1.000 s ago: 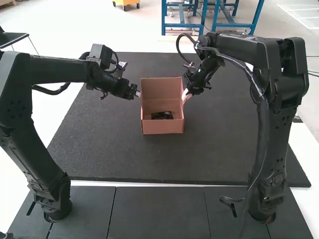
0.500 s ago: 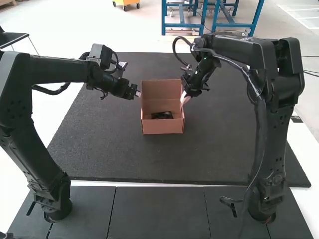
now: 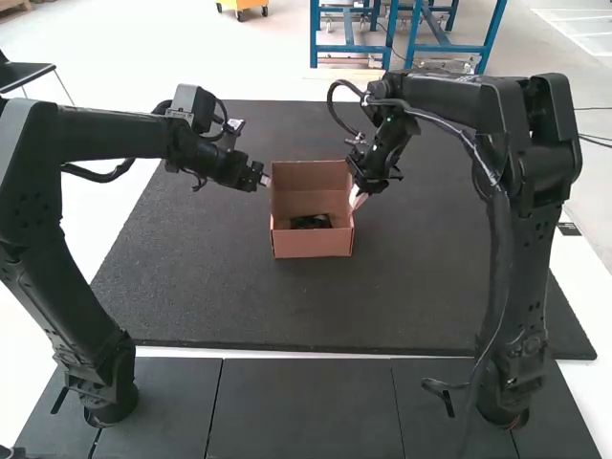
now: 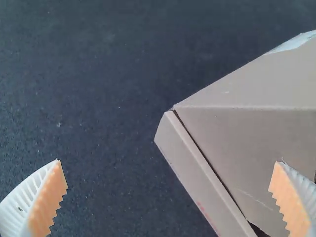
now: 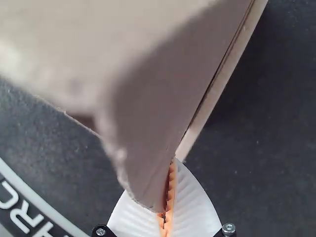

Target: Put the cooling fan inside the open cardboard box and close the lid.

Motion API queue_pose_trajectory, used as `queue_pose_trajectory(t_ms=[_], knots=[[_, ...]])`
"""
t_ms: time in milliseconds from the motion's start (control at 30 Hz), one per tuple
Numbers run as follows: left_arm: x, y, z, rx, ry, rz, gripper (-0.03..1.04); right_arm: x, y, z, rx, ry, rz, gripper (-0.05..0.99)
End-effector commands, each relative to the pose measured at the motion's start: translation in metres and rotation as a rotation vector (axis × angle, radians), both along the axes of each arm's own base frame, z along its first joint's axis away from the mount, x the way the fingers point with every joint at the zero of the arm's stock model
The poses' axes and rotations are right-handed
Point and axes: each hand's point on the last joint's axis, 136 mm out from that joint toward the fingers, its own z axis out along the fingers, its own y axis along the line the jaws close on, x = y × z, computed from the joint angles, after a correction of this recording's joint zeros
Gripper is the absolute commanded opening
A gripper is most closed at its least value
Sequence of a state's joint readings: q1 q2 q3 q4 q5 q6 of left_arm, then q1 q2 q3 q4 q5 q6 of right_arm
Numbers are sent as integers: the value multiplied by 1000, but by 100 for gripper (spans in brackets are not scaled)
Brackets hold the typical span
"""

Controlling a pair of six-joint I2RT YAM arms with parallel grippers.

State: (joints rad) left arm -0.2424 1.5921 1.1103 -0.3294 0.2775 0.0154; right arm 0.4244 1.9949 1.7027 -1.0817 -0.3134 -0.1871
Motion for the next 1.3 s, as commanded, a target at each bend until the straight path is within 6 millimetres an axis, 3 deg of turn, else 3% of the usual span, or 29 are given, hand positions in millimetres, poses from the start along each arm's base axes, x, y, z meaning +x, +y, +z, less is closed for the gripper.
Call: queue_pose_trajectory(t_ms=[0,133,167,300,400,600,1133,1267], knots=[[2,-3,34,-19,-84,-18,97,-4,-1,-6,-24,8,18,-1],[1,-2,34,-12,-81,-16,97,-3,-4,-9,-42,-1,18,0],[1,0,32,-2,-79,-16,97,-2,-4,-8,-41,-4,18,11],[5,16,28,40,-82,32,97,3,-3,-4,-39,-23,17,69],[11,28,29,55,-94,77,97,7,-3,1,-33,-36,13,90],[21,42,33,75,-124,142,97,12,-2,16,-19,-60,11,92],[46,36,59,33,-223,173,97,10,3,140,137,-313,-11,91],[53,31,67,14,-235,178,97,3,0,157,163,-366,-16,91]])
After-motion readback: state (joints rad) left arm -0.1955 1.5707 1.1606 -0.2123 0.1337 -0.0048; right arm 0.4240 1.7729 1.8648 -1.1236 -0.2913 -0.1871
